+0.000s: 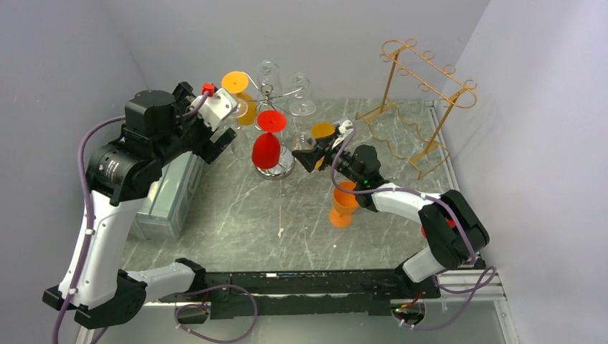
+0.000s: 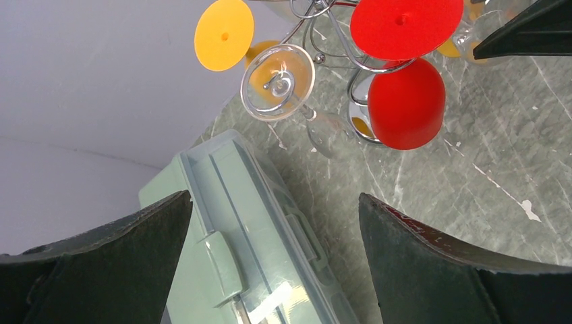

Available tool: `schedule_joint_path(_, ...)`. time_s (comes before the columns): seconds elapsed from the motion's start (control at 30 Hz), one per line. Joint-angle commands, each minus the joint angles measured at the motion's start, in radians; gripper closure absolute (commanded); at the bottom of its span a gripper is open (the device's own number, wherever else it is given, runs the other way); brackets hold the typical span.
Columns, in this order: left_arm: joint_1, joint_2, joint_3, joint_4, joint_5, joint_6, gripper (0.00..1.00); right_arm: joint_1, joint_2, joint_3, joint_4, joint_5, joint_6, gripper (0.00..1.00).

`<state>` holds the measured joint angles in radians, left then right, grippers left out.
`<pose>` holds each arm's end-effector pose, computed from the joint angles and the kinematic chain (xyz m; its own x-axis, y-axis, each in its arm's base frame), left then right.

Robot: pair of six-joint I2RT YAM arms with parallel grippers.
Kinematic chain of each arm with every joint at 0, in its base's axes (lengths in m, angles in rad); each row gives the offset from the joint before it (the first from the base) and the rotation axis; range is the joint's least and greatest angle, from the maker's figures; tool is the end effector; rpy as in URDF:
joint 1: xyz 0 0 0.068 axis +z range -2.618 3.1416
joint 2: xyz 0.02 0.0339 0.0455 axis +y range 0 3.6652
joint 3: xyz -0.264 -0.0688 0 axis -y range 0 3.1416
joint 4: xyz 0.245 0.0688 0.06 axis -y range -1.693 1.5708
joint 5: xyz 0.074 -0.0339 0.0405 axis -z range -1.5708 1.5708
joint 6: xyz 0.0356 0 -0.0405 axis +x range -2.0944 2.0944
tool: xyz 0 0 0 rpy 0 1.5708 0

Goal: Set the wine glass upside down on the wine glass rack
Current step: Turn the wine glass upside down at the wine rack.

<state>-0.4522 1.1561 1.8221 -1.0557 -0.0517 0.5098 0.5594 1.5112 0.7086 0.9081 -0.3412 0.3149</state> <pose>0.1542 -0.0729 0.5121 -0.1063 0.5935 -0.7978 0.5101 0.7213 0.4685 0.2688 0.1824 0.2539 -0.1574 0.2458 -0.9565 -0.7713 0.5742 0.2745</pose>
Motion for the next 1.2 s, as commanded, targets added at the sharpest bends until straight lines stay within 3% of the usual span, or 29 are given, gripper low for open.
schedule_joint_path(0.0, 0.000, -0.019, 0.001, 0.048, -0.016, 0.009, 0.01, -0.003, 0.006, 0.014, 0.023, -0.004, 0.001, 0.29)
schedule_joint_path(0.23, 0.000, -0.024, -0.002, 0.057, -0.024, 0.015, 0.01, -0.002, -0.018, 0.052, -0.084, -0.001, -0.018, 0.12)
schedule_joint_path(0.3, 0.000, -0.024, -0.004, 0.057, -0.024, 0.015, 0.01, -0.003, -0.031, 0.059, -0.111, -0.002, -0.022, 0.01)
schedule_joint_path(0.6, 0.000, -0.026, -0.005, 0.058, -0.025, 0.017, 0.00, -0.003, -0.122, 0.072, -0.272, 0.000, -0.024, 0.00)
schedule_joint_path(0.9, 0.000, -0.026, -0.016, 0.037, -0.030, 0.018, 0.00, -0.069, -0.364, 0.255, -0.882, 0.185, 0.096, 0.00)
schedule_joint_path(1.03, 0.000, 0.011, 0.017, -0.004, -0.015, -0.011, 0.01, -0.089, -0.394, 0.494, -1.208, 0.371, 0.088, 0.00)
schedule_joint_path(1.17, 0.000, 0.046, 0.054, -0.041, -0.014, -0.040, 0.01, -0.112, -0.276, 0.829, -1.471, 0.598, 0.081, 0.00)
